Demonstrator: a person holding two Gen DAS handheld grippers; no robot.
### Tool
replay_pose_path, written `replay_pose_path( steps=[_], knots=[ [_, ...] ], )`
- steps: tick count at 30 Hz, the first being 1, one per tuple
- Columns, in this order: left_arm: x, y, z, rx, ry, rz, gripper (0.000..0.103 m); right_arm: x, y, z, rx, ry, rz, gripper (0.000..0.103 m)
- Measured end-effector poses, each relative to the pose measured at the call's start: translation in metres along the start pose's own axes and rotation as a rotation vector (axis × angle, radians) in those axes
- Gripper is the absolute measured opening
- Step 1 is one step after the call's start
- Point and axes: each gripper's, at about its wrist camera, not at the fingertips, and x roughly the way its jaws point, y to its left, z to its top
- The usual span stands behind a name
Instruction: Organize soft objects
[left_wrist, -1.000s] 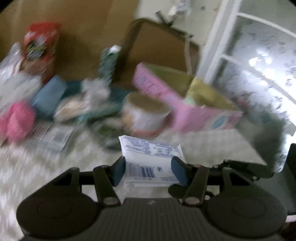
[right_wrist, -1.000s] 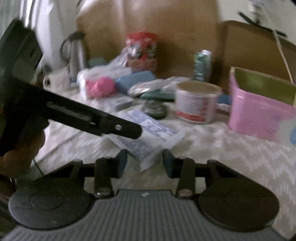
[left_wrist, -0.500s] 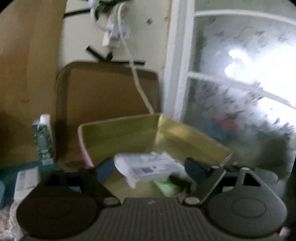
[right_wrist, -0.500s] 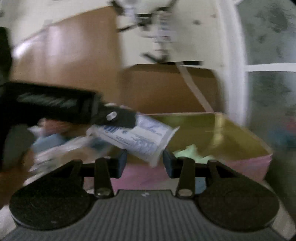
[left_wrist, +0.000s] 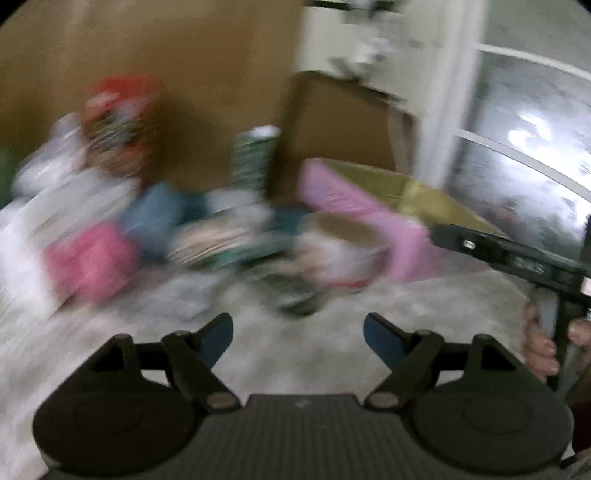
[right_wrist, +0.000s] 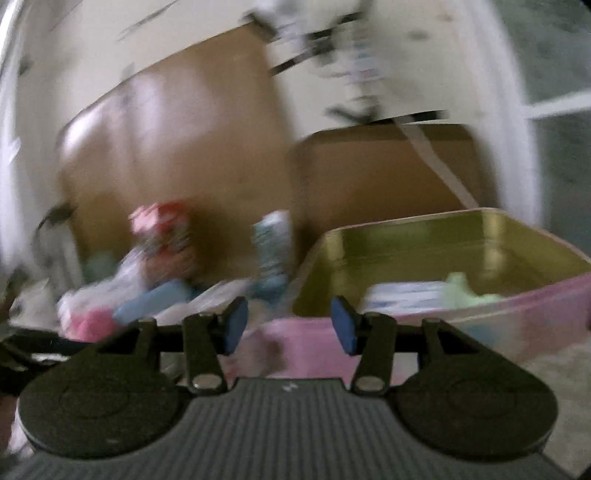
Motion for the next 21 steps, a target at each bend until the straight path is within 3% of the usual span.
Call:
replay_pose_path(
  steps=[4,6,13,21],
  knots=[
    [-0.016,0.042,-0.013,-0.117,-0.02,0.124,0.081,0.027,0.036,0.001,-0.069,0.079,0.057,0.055],
    [-0.022,0.055,-0.013,-0.156,-0.044,0.139,0.081,0.037,0.048,0.002,-0.067,0.115,0.103,0.055],
    [-0.038,0.087,-0.02,-0.28,-0.131,0.056,0.081,0.073,0.106,-0.004,-0.196,0.227,0.188,0.055],
    [-0.041,0.09,-0.023,-0.318,-0.192,0.021,0.081,0.132,0.151,-0.007,-0.323,0.343,0.317,0.057]
  ],
)
